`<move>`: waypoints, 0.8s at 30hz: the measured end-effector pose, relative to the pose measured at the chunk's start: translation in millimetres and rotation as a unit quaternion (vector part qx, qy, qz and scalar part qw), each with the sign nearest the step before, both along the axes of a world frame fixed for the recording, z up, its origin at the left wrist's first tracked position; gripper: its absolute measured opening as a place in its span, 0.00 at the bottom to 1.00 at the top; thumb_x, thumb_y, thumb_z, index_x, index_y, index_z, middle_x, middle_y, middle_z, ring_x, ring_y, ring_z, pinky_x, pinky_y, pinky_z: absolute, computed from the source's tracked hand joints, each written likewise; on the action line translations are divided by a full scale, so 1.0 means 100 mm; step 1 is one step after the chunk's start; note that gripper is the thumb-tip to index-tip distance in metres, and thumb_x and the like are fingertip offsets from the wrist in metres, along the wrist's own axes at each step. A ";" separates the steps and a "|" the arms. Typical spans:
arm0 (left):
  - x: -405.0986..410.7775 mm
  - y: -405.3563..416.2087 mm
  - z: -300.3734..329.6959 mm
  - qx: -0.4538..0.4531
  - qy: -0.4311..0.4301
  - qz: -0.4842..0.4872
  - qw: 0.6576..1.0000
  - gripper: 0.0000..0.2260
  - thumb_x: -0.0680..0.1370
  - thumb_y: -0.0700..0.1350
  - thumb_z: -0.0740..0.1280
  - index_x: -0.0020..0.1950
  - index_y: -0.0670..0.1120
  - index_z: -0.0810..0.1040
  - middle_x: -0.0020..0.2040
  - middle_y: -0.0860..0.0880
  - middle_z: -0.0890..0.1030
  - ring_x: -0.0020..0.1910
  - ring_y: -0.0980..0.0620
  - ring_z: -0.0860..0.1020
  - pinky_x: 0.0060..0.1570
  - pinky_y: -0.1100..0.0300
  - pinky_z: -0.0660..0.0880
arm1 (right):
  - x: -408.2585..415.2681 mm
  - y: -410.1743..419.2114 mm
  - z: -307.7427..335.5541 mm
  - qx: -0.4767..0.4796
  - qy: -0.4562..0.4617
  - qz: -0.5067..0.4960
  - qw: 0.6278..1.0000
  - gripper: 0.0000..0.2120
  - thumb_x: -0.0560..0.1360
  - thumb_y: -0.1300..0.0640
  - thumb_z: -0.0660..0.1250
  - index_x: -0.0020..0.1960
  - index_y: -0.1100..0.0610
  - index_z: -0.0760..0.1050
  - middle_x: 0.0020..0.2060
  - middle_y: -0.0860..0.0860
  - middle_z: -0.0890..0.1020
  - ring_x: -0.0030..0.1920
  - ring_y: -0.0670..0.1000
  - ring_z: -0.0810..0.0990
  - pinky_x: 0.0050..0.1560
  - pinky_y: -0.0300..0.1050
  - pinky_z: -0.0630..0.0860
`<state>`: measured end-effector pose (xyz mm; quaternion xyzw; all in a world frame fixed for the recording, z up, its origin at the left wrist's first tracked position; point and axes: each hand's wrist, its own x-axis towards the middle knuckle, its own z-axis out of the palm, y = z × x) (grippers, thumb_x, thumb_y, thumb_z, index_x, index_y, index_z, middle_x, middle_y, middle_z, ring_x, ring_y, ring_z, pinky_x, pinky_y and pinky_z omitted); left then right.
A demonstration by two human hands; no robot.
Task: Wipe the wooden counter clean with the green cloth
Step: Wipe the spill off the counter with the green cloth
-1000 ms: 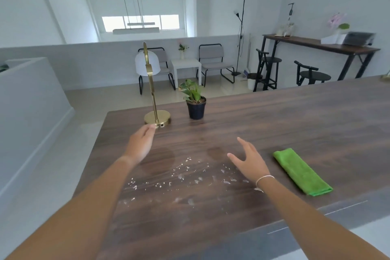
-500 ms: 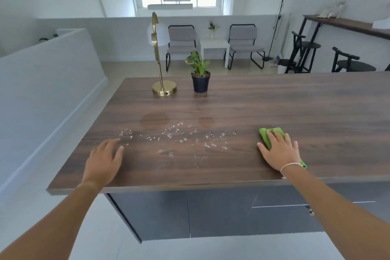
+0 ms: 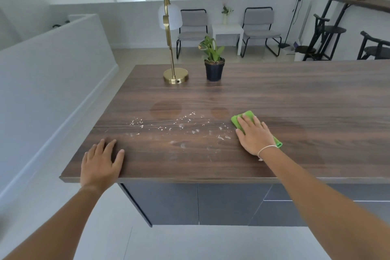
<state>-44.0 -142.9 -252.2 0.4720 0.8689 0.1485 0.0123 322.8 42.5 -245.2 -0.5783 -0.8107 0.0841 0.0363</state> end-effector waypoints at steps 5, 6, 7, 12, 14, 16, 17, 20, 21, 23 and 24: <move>-0.02 0.00 -0.01 -0.005 0.008 -0.008 1.000 0.23 0.78 0.55 0.57 0.72 0.48 0.66 0.75 0.43 0.64 0.74 0.41 0.60 0.74 0.46 0.53 | 0.26 -0.34 -0.04 0.016 0.001 0.116 0.993 0.24 0.80 0.46 0.48 0.75 0.44 0.50 0.75 0.40 0.51 0.76 0.47 0.48 0.74 0.48 0.48; -0.02 0.00 -0.01 -0.006 0.009 -0.009 1.000 0.23 0.78 0.55 0.57 0.72 0.48 0.66 0.75 0.43 0.64 0.74 0.41 0.60 0.74 0.46 0.53 | 0.40 -0.30 -0.04 0.011 -0.001 0.102 0.995 0.24 0.80 0.45 0.48 0.75 0.43 0.51 0.75 0.40 0.52 0.76 0.47 0.49 0.74 0.49 0.49; -0.03 0.00 -0.01 -0.008 0.010 -0.009 1.000 0.23 0.78 0.55 0.57 0.72 0.48 0.65 0.75 0.43 0.64 0.74 0.41 0.60 0.74 0.46 0.53 | 0.52 -0.22 -0.03 0.005 -0.007 0.073 0.997 0.24 0.80 0.46 0.49 0.75 0.43 0.51 0.76 0.41 0.52 0.76 0.48 0.49 0.74 0.50 0.51; -0.02 0.02 -0.01 -0.015 0.021 -0.010 1.000 0.24 0.78 0.56 0.57 0.73 0.49 0.64 0.76 0.44 0.63 0.75 0.42 0.59 0.74 0.47 0.52 | 0.47 0.31 0.04 -0.015 -0.032 -0.066 0.997 0.24 0.80 0.47 0.46 0.75 0.46 0.50 0.77 0.44 0.51 0.76 0.53 0.49 0.74 0.55 0.53; -0.02 0.02 -0.02 -0.012 0.021 -0.010 1.000 0.24 0.78 0.56 0.56 0.73 0.49 0.64 0.76 0.44 0.63 0.75 0.42 0.59 0.75 0.47 0.53 | 0.10 0.39 0.05 -0.021 -0.019 -0.059 0.998 0.24 0.80 0.48 0.44 0.76 0.47 0.49 0.77 0.44 0.50 0.77 0.53 0.48 0.74 0.55 0.51; -0.02 0.02 -0.03 -0.010 0.021 -0.011 1.000 0.24 0.78 0.56 0.56 0.73 0.49 0.64 0.76 0.44 0.62 0.75 0.42 0.59 0.75 0.47 0.52 | -0.33 0.32 0.06 -0.025 -0.003 -0.006 1.000 0.24 0.80 0.48 0.43 0.76 0.46 0.49 0.77 0.44 0.50 0.77 0.53 0.47 0.74 0.54 0.49; -0.03 0.02 -0.03 -0.009 0.020 -0.011 1.000 0.24 0.78 0.56 0.56 0.73 0.49 0.64 0.76 0.44 0.62 0.75 0.43 0.58 0.75 0.47 0.52 | -0.54 0.20 0.06 -0.027 0.003 0.034 0.999 0.23 0.81 0.48 0.43 0.76 0.46 0.49 0.77 0.44 0.50 0.77 0.52 0.47 0.74 0.53 0.49; -0.03 0.01 -0.04 -0.009 0.018 -0.011 1.000 0.24 0.78 0.56 0.56 0.73 0.49 0.64 0.76 0.44 0.62 0.75 0.42 0.58 0.75 0.47 0.52 | -0.85 -0.37 -0.03 -0.011 0.009 0.166 0.986 0.23 0.81 0.48 0.43 0.75 0.43 0.49 0.76 0.41 0.51 0.77 0.49 0.47 0.74 0.49 0.47; -0.03 0.01 -0.04 -0.008 0.018 -0.012 1.000 0.24 0.78 0.57 0.56 0.73 0.49 0.64 0.76 0.44 0.63 0.75 0.42 0.58 0.75 0.47 0.52 | -0.81 -0.54 -0.05 0.005 0.014 0.198 0.980 0.22 0.81 0.48 0.44 0.75 0.42 0.49 0.76 0.40 0.51 0.76 0.47 0.47 0.74 0.48 0.47; -0.04 0.01 -0.04 -0.009 0.015 -0.013 1.000 0.24 0.78 0.57 0.55 0.73 0.50 0.64 0.76 0.44 0.62 0.75 0.42 0.58 0.75 0.47 0.51 | -0.56 -0.66 -0.05 0.010 0.028 0.228 0.973 0.22 0.81 0.48 0.45 0.74 0.41 0.50 0.75 0.38 0.51 0.76 0.45 0.47 0.74 0.46 0.47; -0.05 0.01 -0.04 -0.009 0.015 -0.013 1.000 0.25 0.78 0.57 0.54 0.73 0.50 0.64 0.76 0.44 0.62 0.75 0.42 0.58 0.75 0.47 0.51 | -0.41 -0.63 -0.04 0.004 0.030 0.225 0.974 0.22 0.81 0.48 0.45 0.74 0.41 0.50 0.75 0.38 0.52 0.76 0.45 0.47 0.74 0.46 0.48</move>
